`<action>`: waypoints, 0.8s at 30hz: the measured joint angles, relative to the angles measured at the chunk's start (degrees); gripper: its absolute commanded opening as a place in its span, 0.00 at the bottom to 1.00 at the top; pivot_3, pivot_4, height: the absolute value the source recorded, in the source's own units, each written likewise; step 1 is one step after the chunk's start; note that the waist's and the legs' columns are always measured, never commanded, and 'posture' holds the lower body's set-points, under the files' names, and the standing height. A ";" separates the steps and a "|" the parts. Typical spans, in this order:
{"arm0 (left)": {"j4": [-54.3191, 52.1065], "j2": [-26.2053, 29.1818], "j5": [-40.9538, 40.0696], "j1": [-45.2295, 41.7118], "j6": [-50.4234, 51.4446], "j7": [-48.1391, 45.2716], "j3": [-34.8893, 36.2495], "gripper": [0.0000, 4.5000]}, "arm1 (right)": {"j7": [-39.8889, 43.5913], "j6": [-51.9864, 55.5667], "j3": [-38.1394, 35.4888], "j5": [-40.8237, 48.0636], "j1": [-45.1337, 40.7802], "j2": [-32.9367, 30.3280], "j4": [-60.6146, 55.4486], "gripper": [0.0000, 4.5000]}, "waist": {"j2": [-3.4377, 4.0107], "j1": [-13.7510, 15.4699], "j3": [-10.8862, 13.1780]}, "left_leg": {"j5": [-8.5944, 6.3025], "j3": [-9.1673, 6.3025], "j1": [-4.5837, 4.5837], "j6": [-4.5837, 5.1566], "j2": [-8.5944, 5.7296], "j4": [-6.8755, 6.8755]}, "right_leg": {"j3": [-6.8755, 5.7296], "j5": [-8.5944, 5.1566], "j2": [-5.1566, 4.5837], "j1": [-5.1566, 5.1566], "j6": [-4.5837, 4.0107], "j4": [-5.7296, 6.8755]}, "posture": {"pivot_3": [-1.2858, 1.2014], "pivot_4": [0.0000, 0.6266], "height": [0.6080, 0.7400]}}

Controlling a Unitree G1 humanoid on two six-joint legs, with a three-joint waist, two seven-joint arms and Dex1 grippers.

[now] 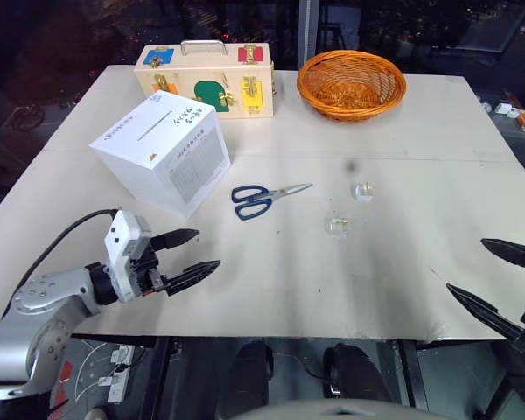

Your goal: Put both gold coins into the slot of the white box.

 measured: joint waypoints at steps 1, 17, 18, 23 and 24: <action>0.00 0.00 0.00 0.00 0.00 0.00 0.00 0.99 | 0.00 0.00 0.00 0.00 0.00 0.00 0.00 1.00 | 0.00 0.00 0.00 | 0.00 0.00 0.00 0.00 0.00 0.00 | 0.00 0.00 0.00 0.00 0.00 0.00 | 0.52 0.24 0.90; 8.49 -5.84 9.12 -52.48 26.40 16.47 -34.35 0.99 | -5.04 1.07 5.46 4.14 -8.53 -6.57 -6.62 1.00 | -0.21 0.35 0.05 | 0.00 -0.16 -0.08 0.02 -0.13 0.07 | 0.01 0.10 0.09 0.06 0.26 -0.02 | 0.52 0.24 0.90; 10.93 -5.84 10.49 -53.96 26.61 16.06 -36.33 0.99 | -5.25 1.18 5.45 4.52 -8.54 -6.58 -6.75 1.00 | -0.21 0.31 0.05 | 0.00 -0.18 -0.09 0.02 -0.13 0.07 | 0.00 0.09 0.09 0.06 0.27 -0.01 | 0.52 0.24 0.90; 25.31 -6.13 18.28 -60.27 23.58 11.49 -44.71 0.99 | -5.87 1.21 5.36 4.50 -7.81 -6.39 -7.02 1.00 | -0.24 0.28 0.07 | 0.00 -0.16 -0.12 0.02 -0.14 0.09 | 0.01 0.09 0.09 0.03 0.26 -0.02 | 0.52 0.24 0.90; 27.79 -6.63 19.39 -61.21 22.51 10.57 -45.50 0.99 | -6.09 1.21 5.34 4.47 -7.58 -6.24 -7.08 1.00 | -0.24 0.30 0.07 | 0.00 -0.17 -0.13 0.02 -0.14 0.09 | 0.00 0.10 0.09 0.03 0.26 -0.02 | 0.52 0.24 0.90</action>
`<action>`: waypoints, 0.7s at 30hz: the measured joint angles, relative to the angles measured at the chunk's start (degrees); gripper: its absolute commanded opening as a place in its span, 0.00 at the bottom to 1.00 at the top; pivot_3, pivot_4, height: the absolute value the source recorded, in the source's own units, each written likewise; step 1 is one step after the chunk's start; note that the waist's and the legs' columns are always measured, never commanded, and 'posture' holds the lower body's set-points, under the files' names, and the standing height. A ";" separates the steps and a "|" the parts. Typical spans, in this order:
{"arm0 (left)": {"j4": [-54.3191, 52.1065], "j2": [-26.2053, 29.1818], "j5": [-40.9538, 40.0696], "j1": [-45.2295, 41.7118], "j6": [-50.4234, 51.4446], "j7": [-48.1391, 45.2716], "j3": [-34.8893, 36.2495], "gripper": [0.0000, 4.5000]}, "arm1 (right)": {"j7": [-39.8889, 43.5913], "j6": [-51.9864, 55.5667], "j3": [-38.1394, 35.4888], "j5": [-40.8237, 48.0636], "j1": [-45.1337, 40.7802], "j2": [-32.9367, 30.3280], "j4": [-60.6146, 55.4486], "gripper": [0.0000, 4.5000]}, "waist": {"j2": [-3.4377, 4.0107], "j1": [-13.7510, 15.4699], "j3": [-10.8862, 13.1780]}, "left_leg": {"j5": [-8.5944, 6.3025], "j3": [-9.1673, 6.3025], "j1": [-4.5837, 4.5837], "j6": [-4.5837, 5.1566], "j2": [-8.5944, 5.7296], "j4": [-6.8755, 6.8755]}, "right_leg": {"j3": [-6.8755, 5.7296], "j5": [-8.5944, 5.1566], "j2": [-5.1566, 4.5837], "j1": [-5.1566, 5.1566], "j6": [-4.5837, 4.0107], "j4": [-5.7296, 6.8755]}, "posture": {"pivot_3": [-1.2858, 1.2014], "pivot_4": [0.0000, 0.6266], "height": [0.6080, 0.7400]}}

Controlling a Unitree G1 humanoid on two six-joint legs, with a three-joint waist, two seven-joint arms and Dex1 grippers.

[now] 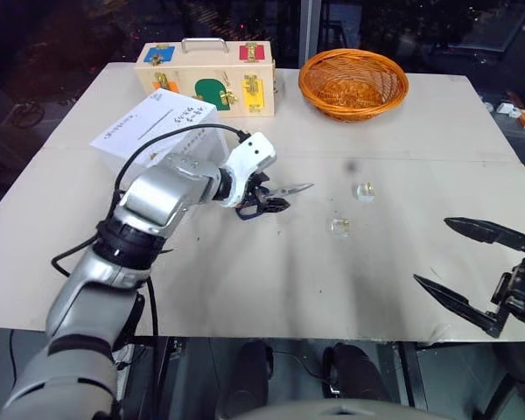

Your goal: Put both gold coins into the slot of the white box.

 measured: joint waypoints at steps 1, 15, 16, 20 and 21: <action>3.79 -1.08 1.56 -1.49 -1.83 -1.04 -1.05 0.99 | -0.21 -0.06 -0.17 -0.04 0.39 0.23 -0.17 1.00 | -0.01 0.05 0.01 | 0.00 0.00 -0.02 0.00 0.00 0.00 | -0.01 0.00 0.00 -0.02 0.00 0.00 | 0.52 0.24 0.90; 53.01 -20.29 20.62 -17.25 -34.19 -6.64 -5.74 0.21 | -3.64 -1.60 1.01 -2.61 4.77 4.01 -4.42 1.00 | -0.08 0.64 0.03 | -0.02 -0.03 -0.05 0.03 -0.05 0.02 | -0.01 -0.11 -0.01 0.01 0.22 -0.05 | 0.52 0.24 0.90; 53.78 -20.39 21.08 -17.50 -34.66 -7.02 -5.60 0.11 | -3.67 -1.76 1.05 -2.77 4.96 4.13 -4.43 1.00 | -0.08 0.56 0.03 | -0.02 -0.03 -0.03 0.03 -0.05 0.02 | 0.00 -0.11 -0.01 0.01 0.22 -0.03 | 0.52 0.24 0.90; 55.96 -19.94 22.35 -18.19 -35.66 -10.29 -3.70 0.07 | -3.79 -2.48 1.61 -3.54 5.48 4.84 -4.39 1.00 | -0.08 -0.03 0.03 | -0.02 -0.03 -0.04 0.03 -0.04 0.00 | 0.01 -0.11 0.00 -0.02 0.20 0.00 | 0.52 0.24 0.90; 55.84 -19.50 22.53 -18.06 -35.89 -11.34 -3.36 0.07 | -3.78 -2.65 2.14 -3.72 5.42 4.90 -4.35 1.00 | -0.08 -0.29 0.03 | -0.02 -0.02 -0.06 0.03 -0.03 0.00 | 0.01 -0.09 0.00 -0.03 0.17 0.00 | 0.52 0.24 0.90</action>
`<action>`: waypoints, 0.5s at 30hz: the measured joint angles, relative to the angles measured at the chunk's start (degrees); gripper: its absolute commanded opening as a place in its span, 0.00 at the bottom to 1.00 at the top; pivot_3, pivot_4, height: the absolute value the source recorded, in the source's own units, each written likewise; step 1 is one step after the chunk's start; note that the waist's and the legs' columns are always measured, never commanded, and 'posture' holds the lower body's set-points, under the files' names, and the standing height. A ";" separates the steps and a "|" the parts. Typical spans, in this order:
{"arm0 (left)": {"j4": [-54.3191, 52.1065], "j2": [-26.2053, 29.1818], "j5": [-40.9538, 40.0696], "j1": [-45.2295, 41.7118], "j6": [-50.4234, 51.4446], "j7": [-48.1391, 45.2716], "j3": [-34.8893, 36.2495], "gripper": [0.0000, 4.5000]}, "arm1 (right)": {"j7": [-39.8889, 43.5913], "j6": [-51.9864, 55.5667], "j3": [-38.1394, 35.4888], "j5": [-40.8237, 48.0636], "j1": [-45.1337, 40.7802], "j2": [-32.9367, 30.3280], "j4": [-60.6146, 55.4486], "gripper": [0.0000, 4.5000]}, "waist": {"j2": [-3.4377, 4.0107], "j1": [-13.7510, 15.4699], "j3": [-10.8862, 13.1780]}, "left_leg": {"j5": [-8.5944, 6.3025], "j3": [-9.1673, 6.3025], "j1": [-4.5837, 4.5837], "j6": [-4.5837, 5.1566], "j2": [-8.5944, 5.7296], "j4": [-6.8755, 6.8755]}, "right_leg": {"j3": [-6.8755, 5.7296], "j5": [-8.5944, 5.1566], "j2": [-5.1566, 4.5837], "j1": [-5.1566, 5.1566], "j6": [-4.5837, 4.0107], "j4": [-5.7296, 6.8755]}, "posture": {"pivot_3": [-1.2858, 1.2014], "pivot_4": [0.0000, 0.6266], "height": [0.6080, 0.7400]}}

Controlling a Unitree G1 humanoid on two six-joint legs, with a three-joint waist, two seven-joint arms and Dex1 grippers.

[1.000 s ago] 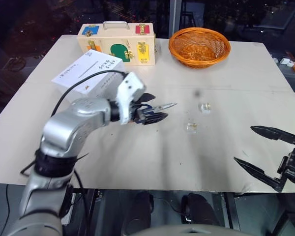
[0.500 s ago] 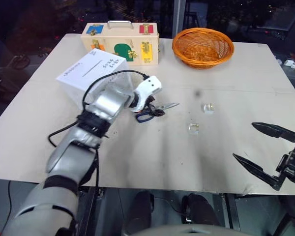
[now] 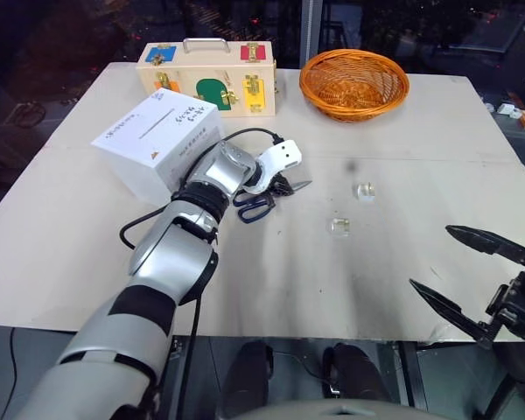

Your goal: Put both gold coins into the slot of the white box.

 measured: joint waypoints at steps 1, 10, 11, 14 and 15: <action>-0.06 0.40 0.12 0.13 -0.16 -0.86 0.30 0.07 | 0.01 -0.12 0.45 -0.13 0.00 0.09 0.02 1.00 | 0.00 -0.23 0.00 | 0.00 0.01 0.00 0.00 0.00 0.00 | 0.01 0.07 0.00 0.00 -0.12 0.00 | 0.52 0.24 0.90; -43.18 12.72 -13.19 15.80 22.43 -13.71 11.58 0.07 | 1.17 -1.33 3.58 -1.09 -1.81 -0.46 2.76 1.00 | 0.08 -0.53 0.12 | 0.01 0.02 -0.06 -0.02 0.05 -0.03 | 0.04 0.10 -0.02 -0.08 -0.17 0.03 | 0.52 0.24 0.90; -50.06 15.19 -14.76 18.31 26.33 -13.69 12.87 0.07 | 1.39 -1.38 4.35 -1.11 -2.54 -0.65 3.04 1.00 | 0.09 -0.69 0.12 | 0.01 0.03 -0.01 -0.02 0.06 -0.04 | 0.08 0.10 -0.01 -0.08 -0.17 0.04 | 0.52 0.24 0.90; -68.99 23.65 -19.84 28.76 35.01 -13.50 17.03 0.07 | 2.00 -1.72 6.11 -1.14 -3.83 -1.19 4.49 1.00 | 0.20 -0.91 0.11 | 0.01 -0.02 0.12 -0.02 0.08 -0.10 | 0.21 0.09 -0.02 -0.08 -0.18 0.13 | 0.52 0.24 0.90; -71.95 25.14 -20.89 31.17 36.34 -13.37 18.17 0.07 | 2.23 -1.76 6.58 -1.17 -4.01 -1.20 4.77 1.00 | 0.20 -0.86 0.12 | 0.01 -0.01 0.14 -0.02 0.09 -0.09 | 0.20 0.09 -0.01 -0.08 -0.18 0.14 | 0.52 0.24 0.90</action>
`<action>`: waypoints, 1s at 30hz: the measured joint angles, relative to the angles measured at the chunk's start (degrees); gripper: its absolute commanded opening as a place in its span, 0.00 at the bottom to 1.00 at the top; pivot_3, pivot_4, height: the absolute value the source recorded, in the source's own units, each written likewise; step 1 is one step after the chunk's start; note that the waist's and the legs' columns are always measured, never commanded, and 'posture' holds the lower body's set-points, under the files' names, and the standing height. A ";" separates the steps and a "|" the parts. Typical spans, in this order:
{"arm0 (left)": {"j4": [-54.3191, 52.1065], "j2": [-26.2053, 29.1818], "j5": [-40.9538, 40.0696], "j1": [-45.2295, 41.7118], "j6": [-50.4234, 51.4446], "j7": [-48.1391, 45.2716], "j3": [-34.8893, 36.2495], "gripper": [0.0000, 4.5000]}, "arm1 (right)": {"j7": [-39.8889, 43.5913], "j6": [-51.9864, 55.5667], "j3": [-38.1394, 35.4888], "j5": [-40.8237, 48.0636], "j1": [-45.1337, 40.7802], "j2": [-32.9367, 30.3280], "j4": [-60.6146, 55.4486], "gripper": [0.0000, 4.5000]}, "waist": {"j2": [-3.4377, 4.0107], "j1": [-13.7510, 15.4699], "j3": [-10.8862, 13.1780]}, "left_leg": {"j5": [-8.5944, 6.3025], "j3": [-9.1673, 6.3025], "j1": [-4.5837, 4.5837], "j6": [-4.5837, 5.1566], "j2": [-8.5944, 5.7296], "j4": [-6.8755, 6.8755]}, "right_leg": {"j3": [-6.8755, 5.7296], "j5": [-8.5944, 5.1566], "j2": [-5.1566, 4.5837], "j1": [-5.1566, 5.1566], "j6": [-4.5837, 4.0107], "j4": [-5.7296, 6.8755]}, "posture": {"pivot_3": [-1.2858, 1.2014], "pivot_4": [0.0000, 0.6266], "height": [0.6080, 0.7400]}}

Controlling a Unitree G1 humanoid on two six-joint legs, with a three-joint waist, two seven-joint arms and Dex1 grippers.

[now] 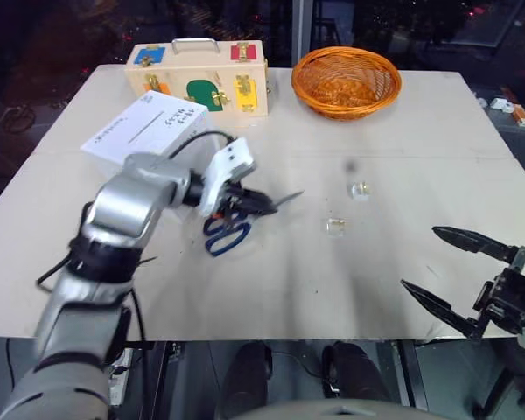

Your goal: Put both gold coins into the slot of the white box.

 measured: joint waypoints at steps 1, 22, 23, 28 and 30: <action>-3.78 2.06 -1.29 3.50 1.51 0.23 1.44 0.07 | 0.28 -0.14 0.62 -0.01 -0.24 -0.04 0.27 1.00 | 0.01 0.19 0.00 | 0.00 0.03 0.00 0.00 -0.01 0.02 | -0.04 -0.01 0.00 0.00 0.00 0.03 | 0.52 0.24 0.90; 27.72 20.69 9.22 33.22 -24.35 13.27 32.98 0.07 | 3.82 0.51 13.04 1.64 -14.18 -3.32 6.98 1.00 | -0.22 2.17 -0.03 | -0.01 0.08 -0.04 0.01 -0.01 0.06 | -0.26 -0.13 -0.07 0.00 0.16 -0.08 | 0.52 0.24 0.90; 29.84 20.72 9.48 29.38 -23.16 14.15 30.72 0.07 | 3.81 0.67 13.11 1.65 -14.49 -3.39 7.23 1.00 | -0.23 2.26 -0.04 | -0.01 0.08 -0.03 0.02 -0.05 0.06 | -0.25 -0.06 -0.10 0.02 0.05 -0.07 | 0.52 0.24 0.90; 34.24 18.10 10.39 19.28 -20.67 17.15 23.60 0.07 | 2.72 1.64 13.42 1.70 -14.95 -3.52 7.47 1.00 | -0.29 1.89 -0.04 | -0.01 0.08 -0.10 0.01 -0.04 0.05 | -0.24 0.00 -0.07 -0.01 -0.02 0.01 | 0.52 0.24 0.90; 35.18 16.77 10.19 16.66 -19.25 17.77 22.09 0.30 | 1.98 2.70 13.54 1.74 -14.83 -3.58 7.45 1.00 | -0.32 1.62 -0.03 | -0.01 0.11 -0.10 0.01 -0.04 0.05 | -0.21 0.00 -0.07 -0.03 -0.02 0.02 | 0.52 0.24 0.90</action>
